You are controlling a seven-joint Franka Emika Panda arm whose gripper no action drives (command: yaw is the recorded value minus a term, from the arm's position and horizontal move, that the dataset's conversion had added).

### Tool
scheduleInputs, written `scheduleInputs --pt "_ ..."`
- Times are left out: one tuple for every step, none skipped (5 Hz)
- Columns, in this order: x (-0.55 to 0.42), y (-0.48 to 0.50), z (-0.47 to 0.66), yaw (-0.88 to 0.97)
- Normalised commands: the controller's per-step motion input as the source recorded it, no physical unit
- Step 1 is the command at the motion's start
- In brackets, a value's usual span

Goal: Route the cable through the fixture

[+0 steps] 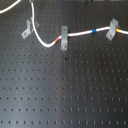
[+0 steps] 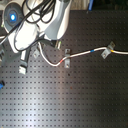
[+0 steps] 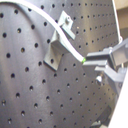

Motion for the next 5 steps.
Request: scheduleInputs --pt "0.099 0.237 0.34 0.39" --pt "0.12 0.342 0.22 0.42" --pt "0.212 0.264 0.34 0.41" --pt "0.078 0.224 0.42 0.35" --pt "-0.014 0.192 0.42 0.17"
